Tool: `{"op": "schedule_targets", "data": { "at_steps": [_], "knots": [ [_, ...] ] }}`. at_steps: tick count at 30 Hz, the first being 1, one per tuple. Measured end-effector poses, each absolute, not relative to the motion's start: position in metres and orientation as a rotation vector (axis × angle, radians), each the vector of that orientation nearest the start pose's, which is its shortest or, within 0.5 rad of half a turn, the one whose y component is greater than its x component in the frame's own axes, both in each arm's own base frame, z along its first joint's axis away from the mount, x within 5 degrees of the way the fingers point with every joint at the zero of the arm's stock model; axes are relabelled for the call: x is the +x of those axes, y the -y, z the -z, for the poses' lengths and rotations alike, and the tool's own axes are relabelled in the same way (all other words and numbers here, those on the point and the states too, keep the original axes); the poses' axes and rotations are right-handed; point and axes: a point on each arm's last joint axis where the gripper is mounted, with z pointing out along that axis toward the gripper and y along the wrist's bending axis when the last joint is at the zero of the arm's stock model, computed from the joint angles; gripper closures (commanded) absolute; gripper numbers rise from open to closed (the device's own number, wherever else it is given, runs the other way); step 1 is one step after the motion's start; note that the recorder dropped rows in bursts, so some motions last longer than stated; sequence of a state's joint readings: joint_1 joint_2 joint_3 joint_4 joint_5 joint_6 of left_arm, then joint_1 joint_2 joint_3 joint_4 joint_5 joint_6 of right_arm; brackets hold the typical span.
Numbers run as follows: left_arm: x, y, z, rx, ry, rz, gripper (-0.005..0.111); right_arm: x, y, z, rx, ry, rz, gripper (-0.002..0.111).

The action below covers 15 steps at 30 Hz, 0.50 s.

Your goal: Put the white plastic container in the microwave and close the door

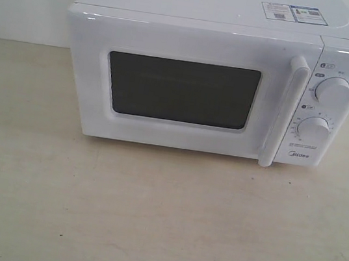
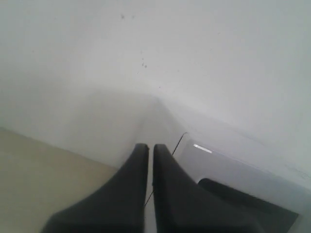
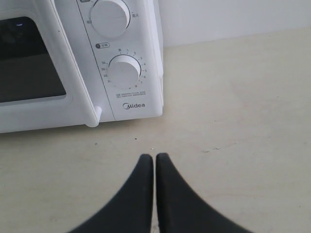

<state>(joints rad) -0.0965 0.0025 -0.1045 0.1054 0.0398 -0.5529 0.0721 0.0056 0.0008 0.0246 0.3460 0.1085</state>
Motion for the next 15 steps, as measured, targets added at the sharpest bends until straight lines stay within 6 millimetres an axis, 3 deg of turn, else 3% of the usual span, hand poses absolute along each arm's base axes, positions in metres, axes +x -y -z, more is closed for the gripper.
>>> {"op": "schedule_targets", "data": {
  "at_steps": [1,3,9,15],
  "knots": [
    [0.054,0.004,-0.227,-0.296,-1.438,0.459,0.102,0.054,-0.005,-0.181,0.049,-1.838,-0.151,0.108],
    [0.056,0.004,-0.217,-0.327,-1.455,0.464,0.102,0.054,-0.005,-0.181,0.049,-1.838,-0.151,0.108],
    [0.056,0.001,-0.213,-0.353,-1.466,0.421,0.102,0.054,-0.005,-0.181,0.049,-1.838,-0.151,0.108],
    [0.055,-0.002,-0.187,-0.419,-1.74,0.316,0.102,0.054,-0.005,-0.181,0.049,-1.838,-0.151,0.108]
  ]
}}
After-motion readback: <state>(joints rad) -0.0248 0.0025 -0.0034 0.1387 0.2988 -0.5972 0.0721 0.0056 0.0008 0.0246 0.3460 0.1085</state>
